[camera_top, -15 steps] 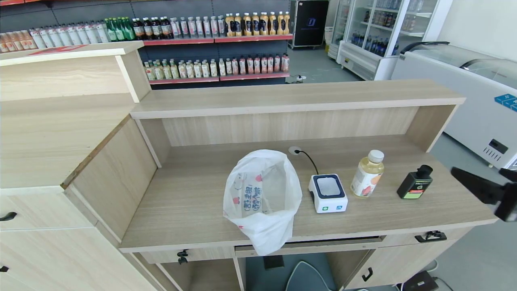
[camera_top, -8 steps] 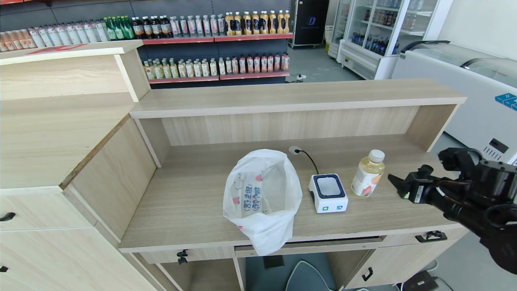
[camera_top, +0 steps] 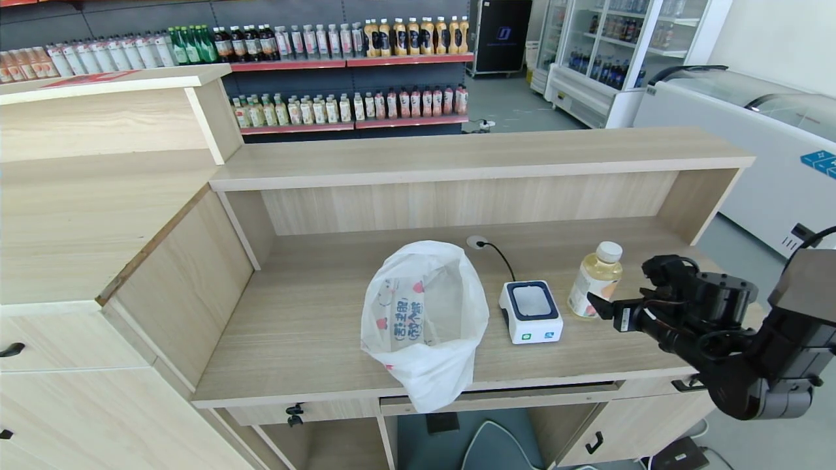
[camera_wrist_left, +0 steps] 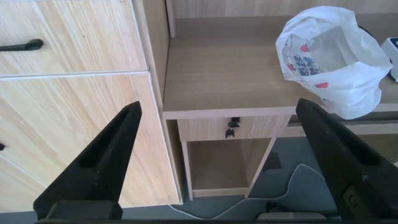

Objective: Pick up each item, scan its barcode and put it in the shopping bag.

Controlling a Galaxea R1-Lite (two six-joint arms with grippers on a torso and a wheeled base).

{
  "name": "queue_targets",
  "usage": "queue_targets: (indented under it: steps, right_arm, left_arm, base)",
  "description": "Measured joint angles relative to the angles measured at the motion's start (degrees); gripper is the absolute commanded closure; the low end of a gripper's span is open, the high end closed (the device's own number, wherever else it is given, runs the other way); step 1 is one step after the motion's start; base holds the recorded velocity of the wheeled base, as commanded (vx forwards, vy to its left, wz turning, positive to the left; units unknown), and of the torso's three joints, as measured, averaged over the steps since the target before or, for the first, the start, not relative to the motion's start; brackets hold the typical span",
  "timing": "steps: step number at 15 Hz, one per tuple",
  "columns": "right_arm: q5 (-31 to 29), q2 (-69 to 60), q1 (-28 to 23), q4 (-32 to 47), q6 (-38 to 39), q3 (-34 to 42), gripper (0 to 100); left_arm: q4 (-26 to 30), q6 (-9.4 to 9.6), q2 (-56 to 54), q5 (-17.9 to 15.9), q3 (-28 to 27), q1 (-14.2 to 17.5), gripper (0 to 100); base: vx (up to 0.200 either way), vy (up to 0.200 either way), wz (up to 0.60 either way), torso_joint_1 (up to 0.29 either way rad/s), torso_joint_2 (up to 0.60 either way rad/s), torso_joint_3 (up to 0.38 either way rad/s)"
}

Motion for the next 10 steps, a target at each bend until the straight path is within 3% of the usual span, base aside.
queue_targets:
  steps: [6,10]
  right_arm:
    - [-0.5,5.4,1.21,0.52,-2.51,-9.46,0]
    - [-1.84,7.94,2.94,0.74,-2.54,-11.82,0]
  left_arm:
    - [0.0,0.0,0.0,0.0,0.0,0.02,0]
    - [-0.02,0.0,0.0,0.0,0.0,0.0,0]
  base:
    - [0.0,0.0,0.0,0.0,0.0,0.0]
    - [0.0,0.0,0.0,0.0,0.0,0.0]
